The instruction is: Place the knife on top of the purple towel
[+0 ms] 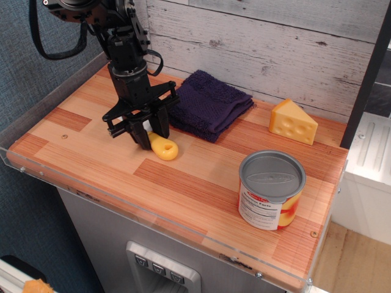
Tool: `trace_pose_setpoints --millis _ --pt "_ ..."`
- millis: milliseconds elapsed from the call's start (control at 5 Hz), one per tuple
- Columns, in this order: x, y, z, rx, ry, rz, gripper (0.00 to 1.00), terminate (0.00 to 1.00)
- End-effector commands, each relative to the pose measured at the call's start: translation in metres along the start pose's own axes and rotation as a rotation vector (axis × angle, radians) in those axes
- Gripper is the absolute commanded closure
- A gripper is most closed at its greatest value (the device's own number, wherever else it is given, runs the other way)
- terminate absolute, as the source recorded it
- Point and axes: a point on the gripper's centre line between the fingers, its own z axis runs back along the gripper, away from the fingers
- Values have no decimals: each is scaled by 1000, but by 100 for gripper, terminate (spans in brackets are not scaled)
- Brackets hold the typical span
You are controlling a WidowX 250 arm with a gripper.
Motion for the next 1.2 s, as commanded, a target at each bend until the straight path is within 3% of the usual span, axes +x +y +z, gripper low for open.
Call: trace_pose_setpoints --millis 0,400,600,800,1000 --pt "-1 -2 26 -14 9 -45 100 0" --pt "-9 -8 67 -87 -21 -24 100 0" --pt "-12 -28 80 -130 -53 9 100 0" --pt "-6 -46 80 -165 -40 149 100 0" --pt "-4 -66 72 -133 -36 241 100 0"
